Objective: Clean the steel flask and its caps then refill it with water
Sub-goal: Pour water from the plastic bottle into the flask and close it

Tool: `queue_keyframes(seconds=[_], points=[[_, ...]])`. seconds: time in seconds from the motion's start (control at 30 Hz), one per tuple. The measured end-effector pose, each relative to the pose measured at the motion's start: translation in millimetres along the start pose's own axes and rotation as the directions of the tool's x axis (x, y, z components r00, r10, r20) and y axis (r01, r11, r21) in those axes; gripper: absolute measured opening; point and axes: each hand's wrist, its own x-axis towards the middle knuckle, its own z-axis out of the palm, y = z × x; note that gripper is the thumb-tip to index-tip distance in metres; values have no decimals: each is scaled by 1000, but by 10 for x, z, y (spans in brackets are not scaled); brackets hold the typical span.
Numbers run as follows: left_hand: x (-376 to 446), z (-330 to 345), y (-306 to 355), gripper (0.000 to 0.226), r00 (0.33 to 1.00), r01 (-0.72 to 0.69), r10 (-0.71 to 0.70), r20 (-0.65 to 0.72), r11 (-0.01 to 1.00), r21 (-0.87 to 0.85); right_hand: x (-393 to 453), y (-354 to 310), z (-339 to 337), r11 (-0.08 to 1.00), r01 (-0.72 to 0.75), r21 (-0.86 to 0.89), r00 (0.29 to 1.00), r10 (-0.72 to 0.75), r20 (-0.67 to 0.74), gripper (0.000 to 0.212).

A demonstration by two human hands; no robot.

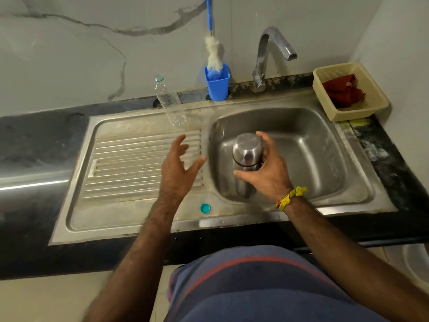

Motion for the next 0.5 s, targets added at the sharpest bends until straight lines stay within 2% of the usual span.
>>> queue_keyframes(seconds=[0.1, 0.2, 0.23, 0.3, 0.5], points=[[36, -71, -572, 75, 976, 217, -208, -62, 928, 302, 10, -3, -32, 1000, 12, -16, 1000, -12, -24, 111], [58, -152, -983, 92, 919, 294, -390, 50, 767, 571, 56, -52, -39, 999, 21, 36, 999, -20, -30, 110], [48, -160, -1072, 95, 898, 288, -429, 93, 735, 613, 81, -83, -30, 998, 19, 59, 999, -18, -30, 109], [25, -156, -1168, 97, 878, 268, -451, 157, 737, 620, 138, -166, 13, 997, 20, 79, 1000, -19, -15, 109], [51, -171, -1186, 97, 829, 253, -507, 236, 717, 649, 390, -455, 242, 989, 95, 113, 995, -99, 27, 106]])
